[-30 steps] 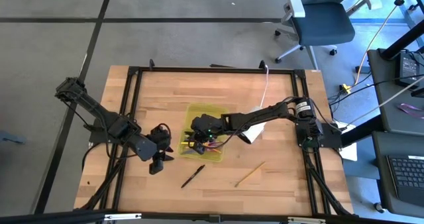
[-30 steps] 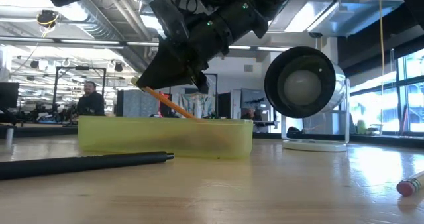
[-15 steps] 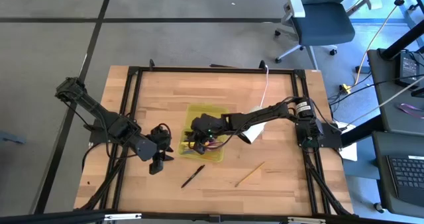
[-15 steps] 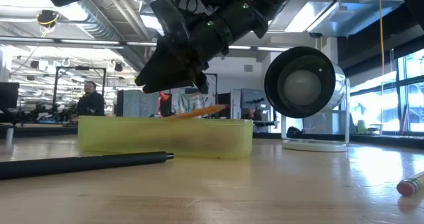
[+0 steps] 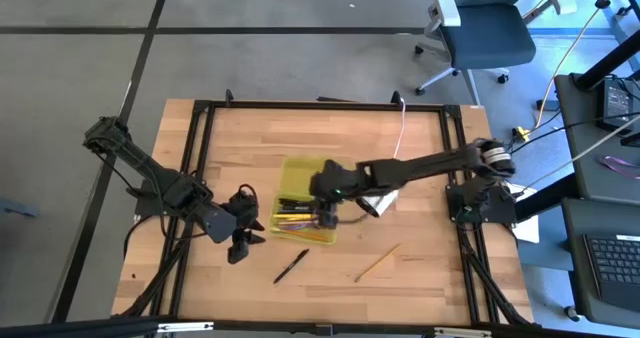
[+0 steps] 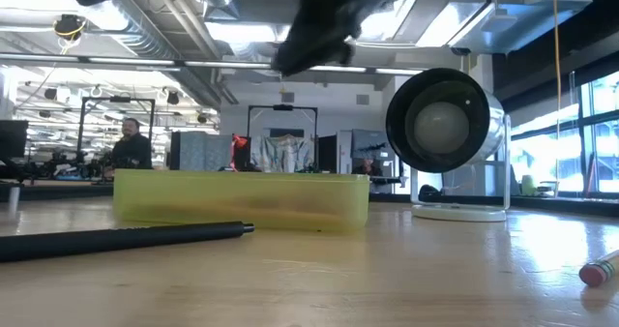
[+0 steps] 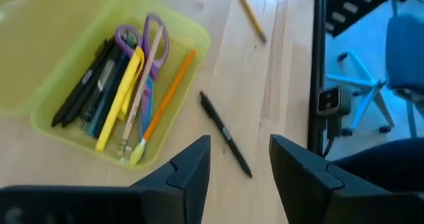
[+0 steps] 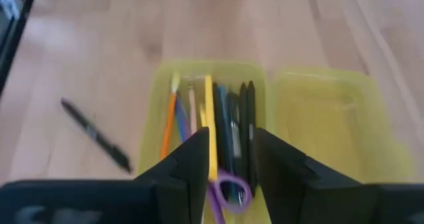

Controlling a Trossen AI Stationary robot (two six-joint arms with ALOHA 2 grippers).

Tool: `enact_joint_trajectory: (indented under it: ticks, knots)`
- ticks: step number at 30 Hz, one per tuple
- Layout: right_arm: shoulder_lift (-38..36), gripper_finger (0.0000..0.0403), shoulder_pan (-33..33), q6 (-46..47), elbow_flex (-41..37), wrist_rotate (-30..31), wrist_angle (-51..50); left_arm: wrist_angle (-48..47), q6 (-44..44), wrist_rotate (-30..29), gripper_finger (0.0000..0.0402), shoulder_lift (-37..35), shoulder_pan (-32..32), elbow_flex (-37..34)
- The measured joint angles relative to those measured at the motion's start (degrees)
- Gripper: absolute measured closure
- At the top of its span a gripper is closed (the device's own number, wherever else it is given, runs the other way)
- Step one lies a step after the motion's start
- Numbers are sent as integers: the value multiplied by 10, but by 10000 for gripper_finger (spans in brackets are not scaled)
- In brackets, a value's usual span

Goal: Pick & place school supplies into a supply box
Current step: Put the black pen into the yellow supply box

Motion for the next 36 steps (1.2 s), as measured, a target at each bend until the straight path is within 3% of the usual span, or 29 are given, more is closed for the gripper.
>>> enact_joint_trajectory:
  ticks: [7,13,16,21,28,36]
  knots:
    - [-134,282,30,-22,-98,34,-18,94,65,-31,256,46,0,0]
    - [-282,282,30,-4,-224,38,-15,271,196,-44,258,155,0,0]
    - [-349,282,33,15,-279,36,-19,326,202,-83,258,214,0,2]
    - [-443,282,38,26,-360,31,-22,231,85,-117,264,295,1,63]
    - [-507,282,33,28,-429,32,-9,70,24,-96,274,384,4,191]
    - [-509,282,30,26,-433,32,-8,79,9,-34,274,404,11,211]
